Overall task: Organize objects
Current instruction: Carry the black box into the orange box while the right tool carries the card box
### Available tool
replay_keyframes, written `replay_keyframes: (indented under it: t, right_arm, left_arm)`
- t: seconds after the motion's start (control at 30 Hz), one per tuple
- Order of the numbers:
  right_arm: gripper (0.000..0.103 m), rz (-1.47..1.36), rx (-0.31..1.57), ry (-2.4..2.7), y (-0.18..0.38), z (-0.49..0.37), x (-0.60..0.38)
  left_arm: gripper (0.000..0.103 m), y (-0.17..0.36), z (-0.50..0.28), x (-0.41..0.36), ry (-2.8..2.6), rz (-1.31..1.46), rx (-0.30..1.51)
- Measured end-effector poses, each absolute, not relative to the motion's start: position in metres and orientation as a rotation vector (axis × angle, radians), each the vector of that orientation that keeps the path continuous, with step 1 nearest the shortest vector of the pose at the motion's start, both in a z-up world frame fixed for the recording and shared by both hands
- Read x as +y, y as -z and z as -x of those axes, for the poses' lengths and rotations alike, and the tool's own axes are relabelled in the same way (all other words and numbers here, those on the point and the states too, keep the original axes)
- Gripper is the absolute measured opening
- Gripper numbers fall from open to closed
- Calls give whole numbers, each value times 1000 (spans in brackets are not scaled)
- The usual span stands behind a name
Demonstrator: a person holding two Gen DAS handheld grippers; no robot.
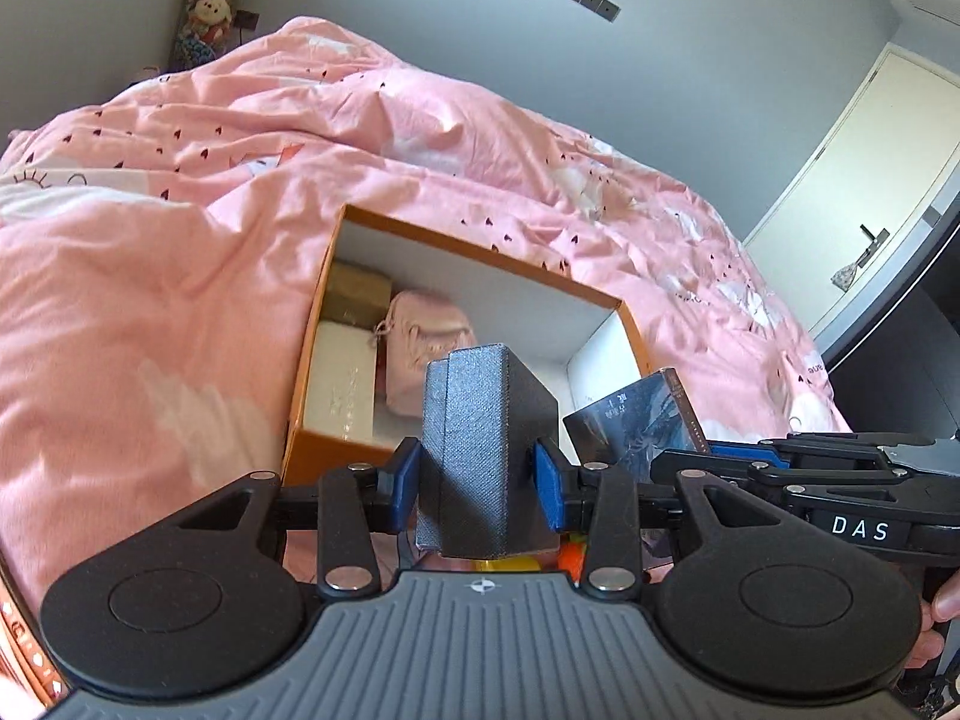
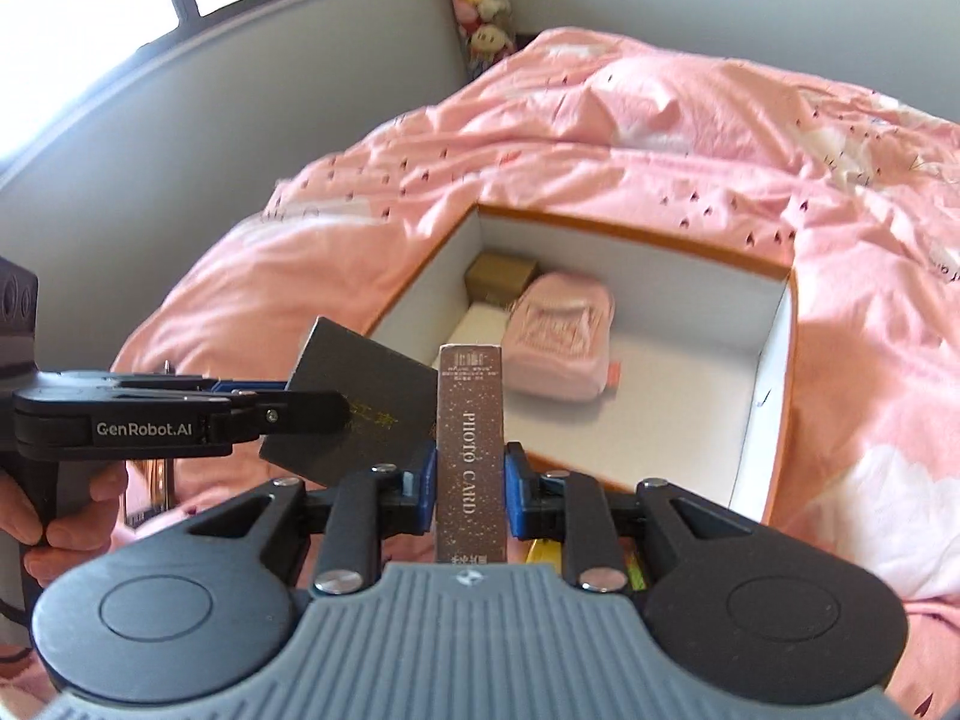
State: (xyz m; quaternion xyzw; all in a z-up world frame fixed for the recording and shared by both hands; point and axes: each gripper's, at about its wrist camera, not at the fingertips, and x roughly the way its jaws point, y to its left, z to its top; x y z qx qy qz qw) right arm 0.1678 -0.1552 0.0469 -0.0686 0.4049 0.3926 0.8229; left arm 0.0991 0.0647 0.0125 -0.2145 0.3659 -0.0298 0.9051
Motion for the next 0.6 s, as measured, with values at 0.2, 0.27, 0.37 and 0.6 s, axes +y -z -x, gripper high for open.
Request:
replay_keyframes:
  t: [0.2, 0.27, 0.37, 0.6]
  right_arm:
    - [24, 75, 803, -720, -53, -197, -165]
    - [24, 47, 814, -690, -47, -210, -166]
    - [24, 10, 850, -645, -32, -229, -166]
    - [24, -21, 941, -585, 4, -253, -164]
  left_arm:
    - [45, -18, -131, 59, 41, 402, 722]
    - [45, -14, -145, 58, 35, 396, 728]
    - [45, 0, -168, 57, 36, 404, 778]
    - [45, 46, -198, 61, 78, 510, 936]
